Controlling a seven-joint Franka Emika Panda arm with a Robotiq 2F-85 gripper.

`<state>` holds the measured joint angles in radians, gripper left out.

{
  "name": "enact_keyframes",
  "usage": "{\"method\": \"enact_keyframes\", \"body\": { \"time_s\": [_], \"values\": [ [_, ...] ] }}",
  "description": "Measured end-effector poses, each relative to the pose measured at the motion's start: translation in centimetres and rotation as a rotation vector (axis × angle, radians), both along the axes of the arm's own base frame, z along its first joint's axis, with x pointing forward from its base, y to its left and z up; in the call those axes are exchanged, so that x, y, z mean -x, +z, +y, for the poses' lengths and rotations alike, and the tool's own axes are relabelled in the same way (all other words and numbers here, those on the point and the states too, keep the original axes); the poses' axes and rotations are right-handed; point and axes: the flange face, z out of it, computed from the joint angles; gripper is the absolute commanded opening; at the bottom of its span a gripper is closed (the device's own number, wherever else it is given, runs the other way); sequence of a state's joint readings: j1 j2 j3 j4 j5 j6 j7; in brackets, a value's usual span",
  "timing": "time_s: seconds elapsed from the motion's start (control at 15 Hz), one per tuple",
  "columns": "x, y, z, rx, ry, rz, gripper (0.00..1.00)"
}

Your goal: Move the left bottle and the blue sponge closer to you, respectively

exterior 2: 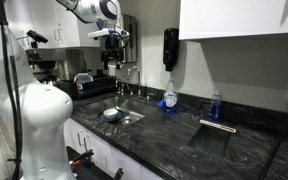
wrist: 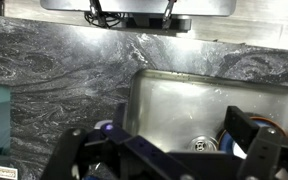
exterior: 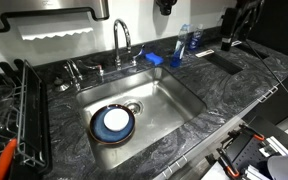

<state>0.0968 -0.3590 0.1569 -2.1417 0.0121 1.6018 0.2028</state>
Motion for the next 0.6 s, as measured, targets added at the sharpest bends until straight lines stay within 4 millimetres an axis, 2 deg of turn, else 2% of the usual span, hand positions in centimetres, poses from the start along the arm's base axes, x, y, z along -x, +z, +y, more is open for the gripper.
{"method": "enact_keyframes", "body": {
  "time_s": [0.33, 0.6],
  "values": [
    [-2.5, -4.3, -3.9, -0.016, -0.237, -0.109, 1.0],
    [-4.6, -7.0, -4.2, -0.034, -0.418, -0.24, 1.0]
  ]
}}
